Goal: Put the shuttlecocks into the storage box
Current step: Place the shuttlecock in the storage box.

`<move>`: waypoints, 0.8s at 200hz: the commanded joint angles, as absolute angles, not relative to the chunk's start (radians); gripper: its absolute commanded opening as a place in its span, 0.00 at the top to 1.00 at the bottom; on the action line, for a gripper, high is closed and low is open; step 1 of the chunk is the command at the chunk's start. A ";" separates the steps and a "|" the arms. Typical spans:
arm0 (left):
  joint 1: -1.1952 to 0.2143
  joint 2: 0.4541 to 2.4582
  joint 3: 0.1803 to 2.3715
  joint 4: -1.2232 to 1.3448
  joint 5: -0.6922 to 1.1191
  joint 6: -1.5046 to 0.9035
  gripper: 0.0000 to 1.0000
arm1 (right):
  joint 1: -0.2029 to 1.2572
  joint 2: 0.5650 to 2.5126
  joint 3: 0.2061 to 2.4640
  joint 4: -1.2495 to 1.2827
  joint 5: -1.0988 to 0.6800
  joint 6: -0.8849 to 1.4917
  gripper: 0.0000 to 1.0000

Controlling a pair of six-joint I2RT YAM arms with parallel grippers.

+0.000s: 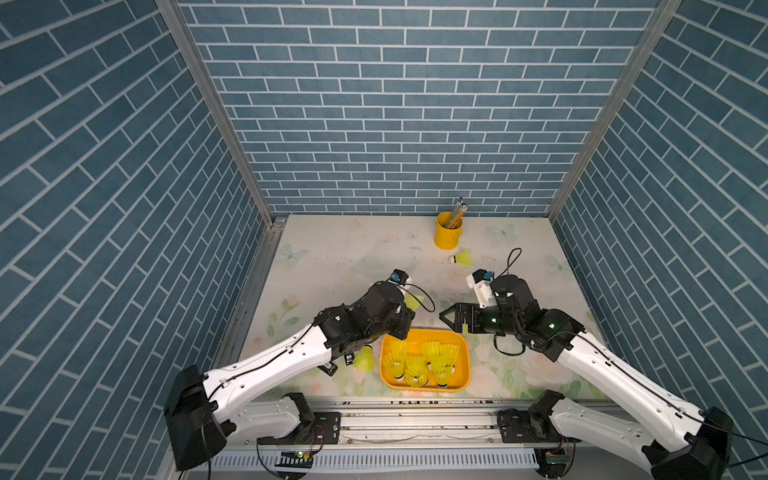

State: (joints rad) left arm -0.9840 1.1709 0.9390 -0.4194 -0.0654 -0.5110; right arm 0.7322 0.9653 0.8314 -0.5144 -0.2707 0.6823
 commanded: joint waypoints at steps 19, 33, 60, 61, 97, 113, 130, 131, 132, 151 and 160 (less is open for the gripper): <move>-1.070 1.137 0.852 -0.355 -0.129 -0.733 0.85 | 0.769 0.899 0.768 -0.534 -0.288 0.666 0.00; -1.094 1.140 0.838 -0.344 -0.117 -0.782 0.84 | 0.780 0.881 0.761 -0.551 -0.282 0.668 0.00; -1.140 1.132 0.794 -0.363 -0.088 -0.878 0.83 | 0.813 0.842 0.742 -0.577 -0.273 0.686 0.00; -1.141 1.130 0.791 -0.363 -0.086 -0.881 0.83 | 0.815 0.841 0.742 -0.577 -0.272 0.687 0.00; -1.199 1.111 0.737 -0.384 -0.058 -0.989 0.82 | 0.867 0.798 0.707 -0.609 -0.248 0.722 0.00; -1.230 1.115 0.729 -0.385 -0.058 -1.025 0.82 | 0.884 0.793 0.707 -0.616 -0.240 0.731 0.00; -1.259 1.128 0.723 -0.360 -0.055 -1.056 0.81 | 0.898 0.801 0.712 -0.618 -0.230 0.735 0.00; -1.260 1.131 0.723 -0.360 -0.055 -1.059 0.81 | 0.898 0.802 0.713 -0.618 -0.230 0.737 0.00; -1.261 1.133 0.723 -0.358 -0.055 -1.061 0.81 | 0.899 0.802 0.713 -0.617 -0.230 0.736 0.00; -1.284 1.164 0.723 -0.339 -0.060 -1.086 0.81 | 0.913 0.816 0.718 -0.608 -0.227 0.740 0.00; -1.289 1.175 0.723 -0.337 -0.063 -1.093 0.81 | 0.918 0.822 0.719 -0.603 -0.226 0.741 0.00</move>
State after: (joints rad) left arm -1.2690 1.1446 0.7353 -0.3565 -0.0578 -1.0382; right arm 0.9016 0.8093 0.7151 -0.5957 -0.2497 0.7116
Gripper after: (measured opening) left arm 0.315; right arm 0.993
